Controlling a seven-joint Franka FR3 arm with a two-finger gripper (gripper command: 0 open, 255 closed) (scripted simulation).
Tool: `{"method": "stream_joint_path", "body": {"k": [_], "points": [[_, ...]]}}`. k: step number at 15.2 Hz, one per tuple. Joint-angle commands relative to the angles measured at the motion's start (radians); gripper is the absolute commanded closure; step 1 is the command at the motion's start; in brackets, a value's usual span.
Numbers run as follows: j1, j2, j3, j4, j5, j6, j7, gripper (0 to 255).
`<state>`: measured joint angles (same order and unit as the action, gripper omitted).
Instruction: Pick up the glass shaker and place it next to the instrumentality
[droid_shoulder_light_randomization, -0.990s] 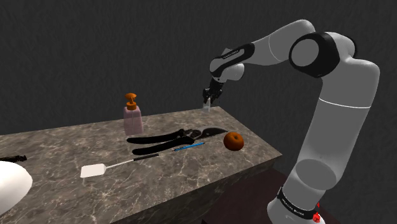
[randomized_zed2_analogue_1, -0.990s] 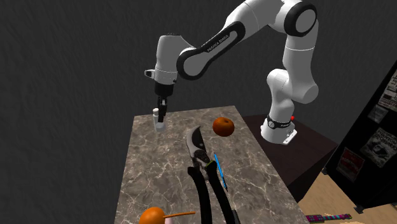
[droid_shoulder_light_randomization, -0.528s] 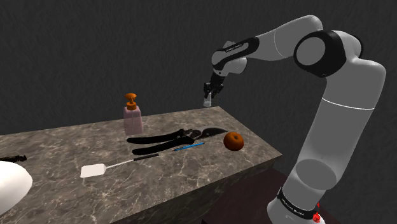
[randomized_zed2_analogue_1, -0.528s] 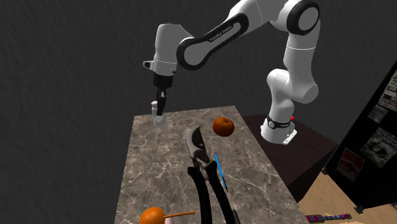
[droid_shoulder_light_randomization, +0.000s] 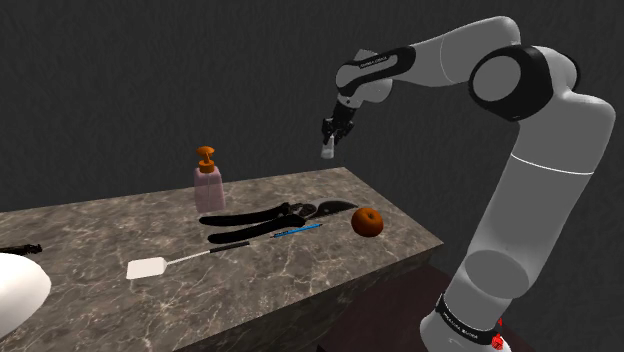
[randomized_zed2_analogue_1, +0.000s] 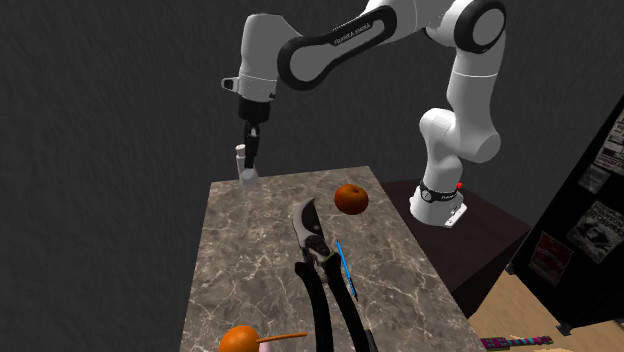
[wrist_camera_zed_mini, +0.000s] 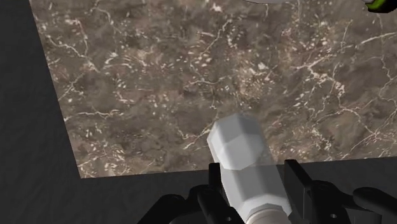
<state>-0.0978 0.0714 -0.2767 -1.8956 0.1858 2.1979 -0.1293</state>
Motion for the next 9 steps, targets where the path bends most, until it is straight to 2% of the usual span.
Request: {"method": "stream_joint_path", "body": {"k": [1, 6, 9], "points": [[0.001, -0.006, 0.0, 0.018, -0.005, -0.023, 0.007, 255], [0.001, -0.015, -0.001, 0.062, -0.014, -0.076, 0.018, 255], [0.037, -0.087, 0.029, -0.024, -0.052, -0.048, 0.095, 255]]}}
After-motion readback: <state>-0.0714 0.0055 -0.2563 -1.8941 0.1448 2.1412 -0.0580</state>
